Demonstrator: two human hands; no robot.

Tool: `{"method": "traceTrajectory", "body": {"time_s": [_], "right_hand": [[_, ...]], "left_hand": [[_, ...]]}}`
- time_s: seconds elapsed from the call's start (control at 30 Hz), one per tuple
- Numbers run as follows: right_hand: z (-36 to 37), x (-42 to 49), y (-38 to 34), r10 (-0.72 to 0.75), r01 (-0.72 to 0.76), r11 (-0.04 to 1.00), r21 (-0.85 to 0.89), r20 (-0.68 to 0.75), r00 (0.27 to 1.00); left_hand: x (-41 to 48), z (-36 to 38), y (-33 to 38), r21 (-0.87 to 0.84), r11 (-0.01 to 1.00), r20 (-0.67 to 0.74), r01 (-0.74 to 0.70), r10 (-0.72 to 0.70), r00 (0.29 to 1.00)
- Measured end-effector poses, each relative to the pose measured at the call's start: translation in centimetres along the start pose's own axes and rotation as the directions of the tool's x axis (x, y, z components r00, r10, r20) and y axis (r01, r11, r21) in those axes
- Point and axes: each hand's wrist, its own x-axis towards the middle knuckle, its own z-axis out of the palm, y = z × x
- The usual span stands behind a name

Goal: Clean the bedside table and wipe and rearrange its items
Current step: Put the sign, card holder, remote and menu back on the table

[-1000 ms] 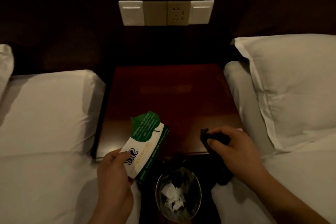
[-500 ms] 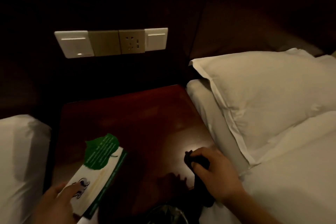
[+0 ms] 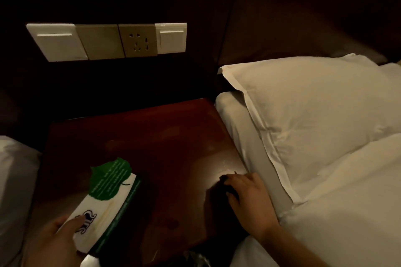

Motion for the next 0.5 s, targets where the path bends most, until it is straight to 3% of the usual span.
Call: {"method": "traceTrajectory", "body": {"time_s": [0.03, 0.13, 0.37, 0.5], "right_hand": [[0.3, 0.1, 0.3, 0.006, -0.005, 1.000, -0.019, 0.018, 1.000], [1.1, 0.2, 0.8, 0.025, -0.020, 0.999, -0.046, 0.110, 0.994], [1.1, 1.1, 0.8, 0.049, 0.023, 0.975, -0.219, 0.316, 0.947], [1.2, 1.1, -0.7, 0.096, 0.004, 0.946, -0.323, 0.292, 0.951]], "left_hand": [[-0.7, 1.0, 0.4, 0.046, 0.995, 0.033, 0.084, -0.086, 0.996], [-1.5, 1.7, 0.3, -0.040, 0.999, 0.035, -0.035, 0.036, 0.999], [0.0, 0.8, 0.7, -0.108, 0.989, 0.028, -0.099, 0.102, 0.994], [2.5, 0.4, 2.0, -0.102, 0.985, -0.015, -0.139, 0.138, 0.990]]}}
